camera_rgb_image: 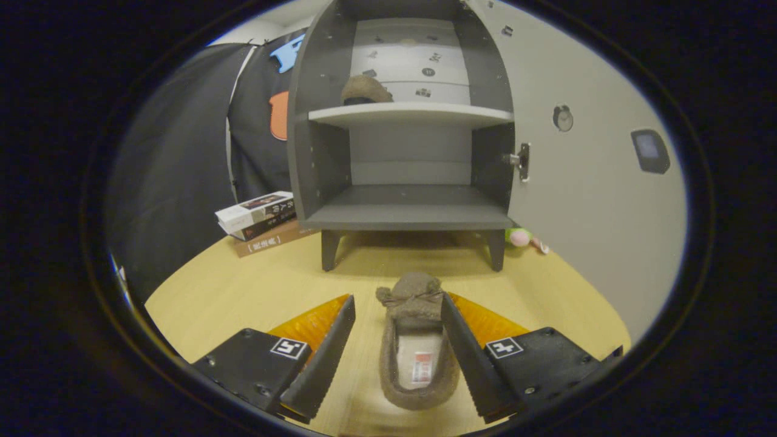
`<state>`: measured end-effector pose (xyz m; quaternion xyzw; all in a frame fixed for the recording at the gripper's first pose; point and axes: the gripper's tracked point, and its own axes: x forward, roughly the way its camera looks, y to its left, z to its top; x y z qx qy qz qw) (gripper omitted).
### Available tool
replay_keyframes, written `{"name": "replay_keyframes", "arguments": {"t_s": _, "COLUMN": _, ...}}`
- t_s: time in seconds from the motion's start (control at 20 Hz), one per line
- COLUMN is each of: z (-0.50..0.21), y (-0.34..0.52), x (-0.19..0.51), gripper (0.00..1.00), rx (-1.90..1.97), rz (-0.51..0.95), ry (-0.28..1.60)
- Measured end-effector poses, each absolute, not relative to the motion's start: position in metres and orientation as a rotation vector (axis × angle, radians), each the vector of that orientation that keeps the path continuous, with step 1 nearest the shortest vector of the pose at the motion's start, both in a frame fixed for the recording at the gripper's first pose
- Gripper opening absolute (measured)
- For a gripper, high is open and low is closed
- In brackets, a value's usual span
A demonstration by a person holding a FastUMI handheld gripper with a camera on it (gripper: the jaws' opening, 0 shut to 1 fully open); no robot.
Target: Open the shoe cabinet door, grab the shoes and put them into the shoe cabinet, then close the shoe cabinet door.
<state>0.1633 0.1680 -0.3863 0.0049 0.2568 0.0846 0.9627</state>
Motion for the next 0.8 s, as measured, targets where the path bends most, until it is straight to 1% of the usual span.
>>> {"name": "replay_keyframes", "arguments": {"t_s": 0.05, "z": -0.396, "y": 0.167, "x": 0.166, "gripper": 0.9, "rx": 0.008, "rz": 0.169, "ry": 0.534}}
{"name": "replay_keyframes", "arguments": {"t_s": 0.1, "z": -0.405, "y": 0.166, "x": 0.168, "gripper": 0.84, "rx": 0.006, "rz": 0.166, "ry": 0.551}}
{"name": "replay_keyframes", "arguments": {"t_s": 0.15, "z": -0.416, "y": 0.165, "x": 0.17, "gripper": 0.81, "rx": 0.001, "rz": 0.158, "ry": 0.58}}
{"name": "replay_keyframes", "arguments": {"t_s": 0.3, "z": -0.437, "y": 0.168, "x": 0.178, "gripper": 0.67, "rx": 0.015, "rz": 0.149, "ry": 0.626}}
{"name": "replay_keyframes", "arguments": {"t_s": 0.4, "z": -0.443, "y": 0.171, "x": 0.186, "gripper": 0.53, "rx": 0.016, "rz": 0.154, "ry": 0.623}}
{"name": "replay_keyframes", "arguments": {"t_s": 0.5, "z": -0.447, "y": 0.175, "x": 0.19, "gripper": 0.43, "rx": -0.002, "rz": 0.187, "ry": 0.621}}
{"name": "replay_keyframes", "arguments": {"t_s": 0.55, "z": -0.448, "y": 0.174, "x": 0.191, "gripper": 0.4, "rx": -0.01, "rz": 0.198, "ry": 0.616}}
{"name": "replay_keyframes", "arguments": {"t_s": 0.6, "z": -0.443, "y": 0.173, "x": 0.191, "gripper": 0.31, "rx": -0.013, "rz": 0.21, "ry": 0.608}}
{"name": "replay_keyframes", "arguments": {"t_s": 0.65, "z": -0.444, "y": 0.173, "x": 0.189, "gripper": 0.26, "rx": -0.003, "rz": 0.224, "ry": 0.602}}
{"name": "replay_keyframes", "arguments": {"t_s": 0.7, "z": -0.442, "y": 0.175, "x": 0.188, "gripper": 0.16, "rx": 0.014, "rz": 0.246, "ry": 0.595}}
{"name": "replay_keyframes", "arguments": {"t_s": 0.8, "z": -0.428, "y": 0.173, "x": 0.184, "gripper": 0.06, "rx": 0.008, "rz": 0.258, "ry": 0.552}}
